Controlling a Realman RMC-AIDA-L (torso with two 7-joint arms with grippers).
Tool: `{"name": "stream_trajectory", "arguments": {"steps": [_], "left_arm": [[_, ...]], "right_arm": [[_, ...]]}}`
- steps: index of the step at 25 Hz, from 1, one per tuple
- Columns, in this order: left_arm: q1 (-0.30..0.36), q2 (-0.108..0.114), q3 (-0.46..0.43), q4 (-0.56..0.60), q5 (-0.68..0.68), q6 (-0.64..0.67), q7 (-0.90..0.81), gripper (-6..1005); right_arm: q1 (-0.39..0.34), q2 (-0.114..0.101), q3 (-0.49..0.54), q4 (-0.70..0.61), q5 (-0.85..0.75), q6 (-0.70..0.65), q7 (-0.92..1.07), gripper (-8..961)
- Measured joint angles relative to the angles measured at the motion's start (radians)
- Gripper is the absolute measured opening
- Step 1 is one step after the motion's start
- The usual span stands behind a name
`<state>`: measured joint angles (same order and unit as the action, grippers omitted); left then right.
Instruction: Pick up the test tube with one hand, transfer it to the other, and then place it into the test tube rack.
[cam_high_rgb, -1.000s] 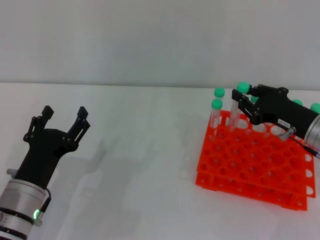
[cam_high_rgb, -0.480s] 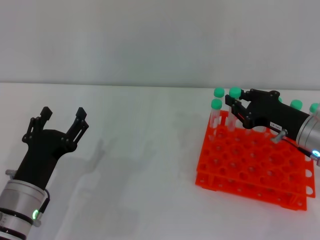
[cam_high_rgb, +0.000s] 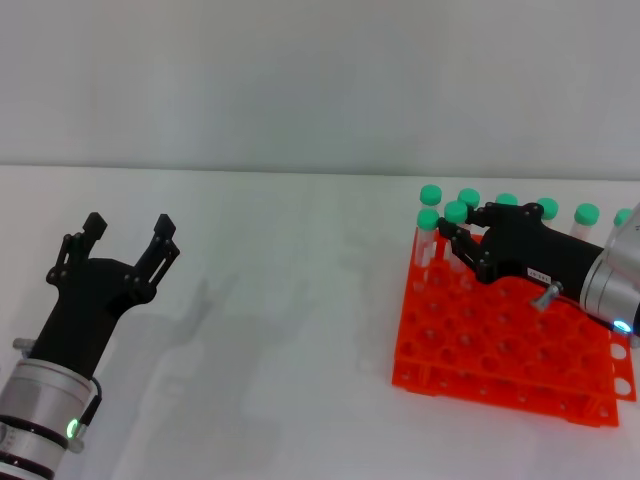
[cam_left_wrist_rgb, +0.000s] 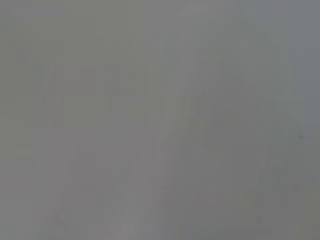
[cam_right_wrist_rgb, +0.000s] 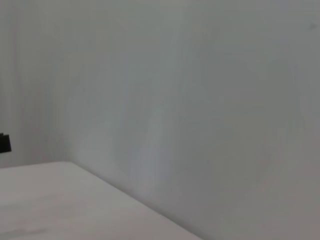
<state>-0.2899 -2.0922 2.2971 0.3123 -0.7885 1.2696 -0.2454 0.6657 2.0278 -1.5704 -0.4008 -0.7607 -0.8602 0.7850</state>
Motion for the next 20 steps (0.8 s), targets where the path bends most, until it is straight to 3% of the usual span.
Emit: {"name": "stream_trajectory", "arguments": {"steps": [7,20], "left_arm": [[0.000,0.001,0.001,0.004,0.001,0.004,0.000,895],[0.000,0.003,-0.003,-0.003,-0.003,0.005,-0.002,895]], "right_arm": [[-0.009,0.000,-0.003,-0.006,0.000,0.006,0.004,290],[-0.170,-0.011,0.013,-0.119,0.071,-0.054,0.001,714]]}}
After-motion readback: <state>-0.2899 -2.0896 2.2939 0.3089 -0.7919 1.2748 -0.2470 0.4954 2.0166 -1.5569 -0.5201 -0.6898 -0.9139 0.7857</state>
